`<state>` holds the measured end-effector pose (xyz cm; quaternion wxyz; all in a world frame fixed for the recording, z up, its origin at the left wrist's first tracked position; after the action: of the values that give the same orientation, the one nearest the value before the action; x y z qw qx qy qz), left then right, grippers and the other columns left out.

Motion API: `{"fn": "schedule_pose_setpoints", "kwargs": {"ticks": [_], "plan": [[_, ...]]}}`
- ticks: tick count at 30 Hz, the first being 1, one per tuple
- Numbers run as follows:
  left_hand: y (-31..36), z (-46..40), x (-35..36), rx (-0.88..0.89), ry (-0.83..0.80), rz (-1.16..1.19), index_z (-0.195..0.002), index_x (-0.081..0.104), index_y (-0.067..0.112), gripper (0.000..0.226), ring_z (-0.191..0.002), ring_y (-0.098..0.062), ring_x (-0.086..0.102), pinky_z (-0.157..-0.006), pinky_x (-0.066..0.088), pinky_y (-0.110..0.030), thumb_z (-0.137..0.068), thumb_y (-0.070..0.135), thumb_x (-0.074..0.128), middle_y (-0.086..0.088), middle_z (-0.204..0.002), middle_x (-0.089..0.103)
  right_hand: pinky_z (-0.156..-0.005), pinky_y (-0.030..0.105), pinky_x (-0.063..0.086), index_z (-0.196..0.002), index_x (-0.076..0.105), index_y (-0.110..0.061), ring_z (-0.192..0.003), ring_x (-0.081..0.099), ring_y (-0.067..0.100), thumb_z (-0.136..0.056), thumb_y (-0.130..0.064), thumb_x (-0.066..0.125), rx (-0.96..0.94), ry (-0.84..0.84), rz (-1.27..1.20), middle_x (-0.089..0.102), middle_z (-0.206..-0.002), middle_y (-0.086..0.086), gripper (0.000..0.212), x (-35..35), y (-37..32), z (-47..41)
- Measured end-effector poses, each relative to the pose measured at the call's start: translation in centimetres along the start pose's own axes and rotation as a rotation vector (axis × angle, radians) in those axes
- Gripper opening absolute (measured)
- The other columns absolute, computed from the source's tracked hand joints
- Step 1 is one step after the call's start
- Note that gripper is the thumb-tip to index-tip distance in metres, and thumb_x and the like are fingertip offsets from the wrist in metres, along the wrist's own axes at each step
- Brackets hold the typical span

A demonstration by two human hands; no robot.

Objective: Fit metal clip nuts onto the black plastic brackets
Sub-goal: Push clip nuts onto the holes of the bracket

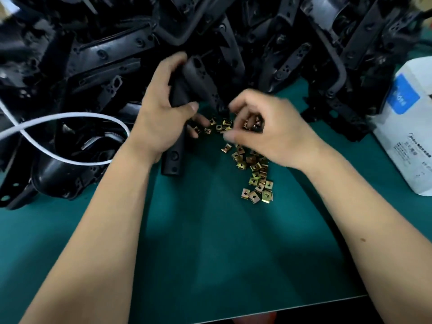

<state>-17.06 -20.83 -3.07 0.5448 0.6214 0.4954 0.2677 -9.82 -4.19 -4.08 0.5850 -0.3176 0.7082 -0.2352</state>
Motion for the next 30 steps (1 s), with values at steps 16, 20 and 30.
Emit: {"fn": "schedule_pose_setpoints", "kwargs": {"ticks": [16, 20, 30], "plan": [[-2.5, 2.0, -0.3, -0.172, -0.148, 0.293, -0.119, 0.060, 0.017, 0.029, -0.066, -0.022, 0.069, -0.061, 0.059, -0.028, -0.094, 0.018, 0.073, -0.010, -0.090, 0.074, -0.068, 0.018, 0.042, -0.087, 0.065, -0.020, -0.075, 0.061, 0.005, -0.092, -0.023, 0.076, -0.026, -0.031, 0.123, 0.068, -0.078, -0.010, 0.013, 0.8, -1.0, 0.1], [-2.2, 2.1, 1.3, -0.196, -0.207, 0.370, -0.121, 0.056, 0.016, 0.028, -0.066, -0.020, 0.067, -0.061, 0.057, -0.026, -0.096, 0.015, 0.066, -0.010, -0.085, 0.072, -0.074, 0.020, 0.047, -0.112, 0.069, -0.022, -0.073, 0.065, 0.006, -0.096, -0.017, 0.069, 0.003, 0.166, -0.194, 0.074, -0.080, -0.007, 0.017, -1.0, -0.3, -0.1], [-2.0, 2.2, 3.2, -0.198, -0.303, 0.372, -0.121, 0.056, 0.016, 0.032, -0.065, -0.021, 0.068, -0.061, 0.059, -0.028, -0.092, 0.011, 0.068, -0.008, -0.087, 0.071, -0.070, 0.029, 0.061, -0.111, 0.076, -0.006, -0.080, 0.073, 0.020, -0.093, 0.001, 0.072, 0.149, 0.183, -0.750, 0.077, -0.089, 0.010, 0.020, -0.3, 1.5, 0.1]]}}
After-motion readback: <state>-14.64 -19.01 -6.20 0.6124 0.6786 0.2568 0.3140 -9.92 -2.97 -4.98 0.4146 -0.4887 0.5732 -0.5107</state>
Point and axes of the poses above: each hand's wrist, its own z-axis away from the middle knuckle, its own x-axis out of the palm, y = z × x, the point moved 9 cm from there along -z, towards the middle knuckle
